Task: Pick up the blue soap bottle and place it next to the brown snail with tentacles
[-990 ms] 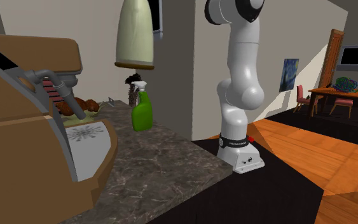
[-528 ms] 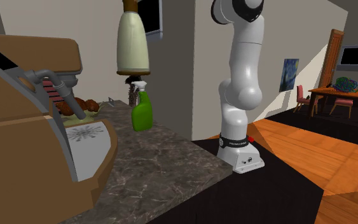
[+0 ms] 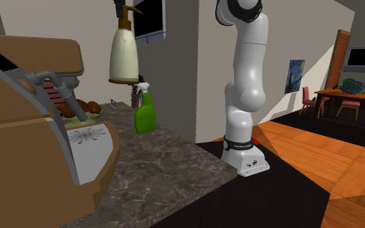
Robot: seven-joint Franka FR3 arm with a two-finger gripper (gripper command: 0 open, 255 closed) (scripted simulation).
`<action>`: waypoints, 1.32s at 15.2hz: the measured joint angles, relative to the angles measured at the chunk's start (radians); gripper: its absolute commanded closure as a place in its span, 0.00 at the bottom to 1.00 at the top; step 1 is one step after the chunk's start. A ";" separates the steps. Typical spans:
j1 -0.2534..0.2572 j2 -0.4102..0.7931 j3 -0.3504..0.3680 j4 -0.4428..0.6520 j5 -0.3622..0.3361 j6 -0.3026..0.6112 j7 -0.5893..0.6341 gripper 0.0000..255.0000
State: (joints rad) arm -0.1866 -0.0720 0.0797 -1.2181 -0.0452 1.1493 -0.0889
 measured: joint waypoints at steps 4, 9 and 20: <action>-0.042 0.045 -0.049 0.002 -0.004 0.047 -0.091 1.00; -0.098 0.131 -0.104 0.062 -0.001 0.078 -0.200 1.00; -0.121 0.090 -0.122 -0.143 0.000 0.244 -0.235 1.00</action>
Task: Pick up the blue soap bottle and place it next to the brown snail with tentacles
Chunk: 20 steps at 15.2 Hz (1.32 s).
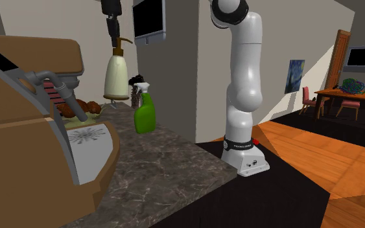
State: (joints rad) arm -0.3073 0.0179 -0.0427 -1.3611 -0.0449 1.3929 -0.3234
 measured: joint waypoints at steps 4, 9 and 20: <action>0.001 -0.027 0.001 -0.094 -0.001 0.067 0.005 1.00; 0.001 -0.057 0.000 -0.197 -0.002 0.140 0.007 1.00; 0.000 -0.095 -0.001 -0.385 -0.004 0.298 0.014 1.00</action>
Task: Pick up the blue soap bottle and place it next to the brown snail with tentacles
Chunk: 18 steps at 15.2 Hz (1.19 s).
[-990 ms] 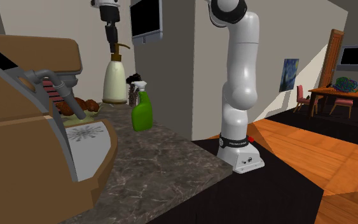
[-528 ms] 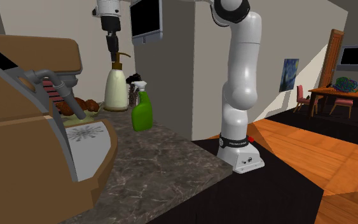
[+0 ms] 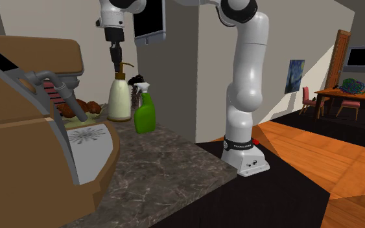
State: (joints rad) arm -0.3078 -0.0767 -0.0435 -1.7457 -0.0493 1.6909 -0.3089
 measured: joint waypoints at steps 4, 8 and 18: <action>0.000 -0.023 -0.002 -0.040 -0.001 0.056 0.003 1.00; 0.000 -0.075 -0.003 -0.111 -0.003 0.117 0.007 1.00; 0.005 -0.102 -0.004 -0.149 -0.004 0.161 0.013 0.00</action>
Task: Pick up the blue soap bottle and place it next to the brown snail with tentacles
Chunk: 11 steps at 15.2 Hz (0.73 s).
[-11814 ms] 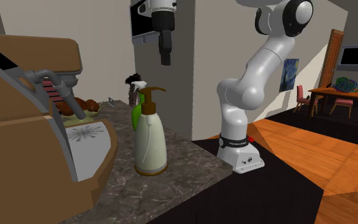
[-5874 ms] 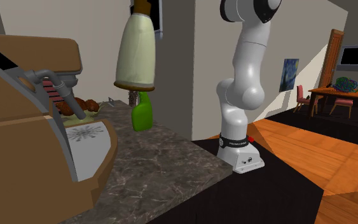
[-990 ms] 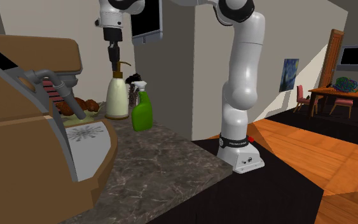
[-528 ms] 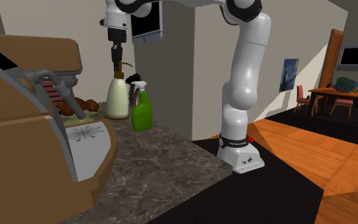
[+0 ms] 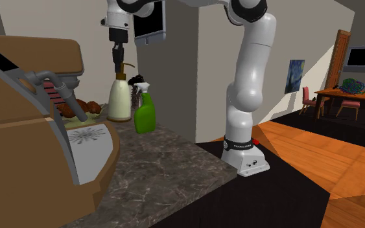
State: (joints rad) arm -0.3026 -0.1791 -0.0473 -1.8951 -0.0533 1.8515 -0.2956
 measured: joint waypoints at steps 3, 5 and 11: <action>-0.006 0.065 -0.010 0.063 0.003 -0.035 -0.017 0.00; -0.004 0.094 -0.009 0.098 0.005 -0.045 -0.016 0.00; 0.003 0.089 -0.001 0.100 0.004 -0.113 -0.008 0.00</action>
State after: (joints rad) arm -0.2995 -0.0899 -0.0485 -1.7950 -0.0498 1.7385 -0.3035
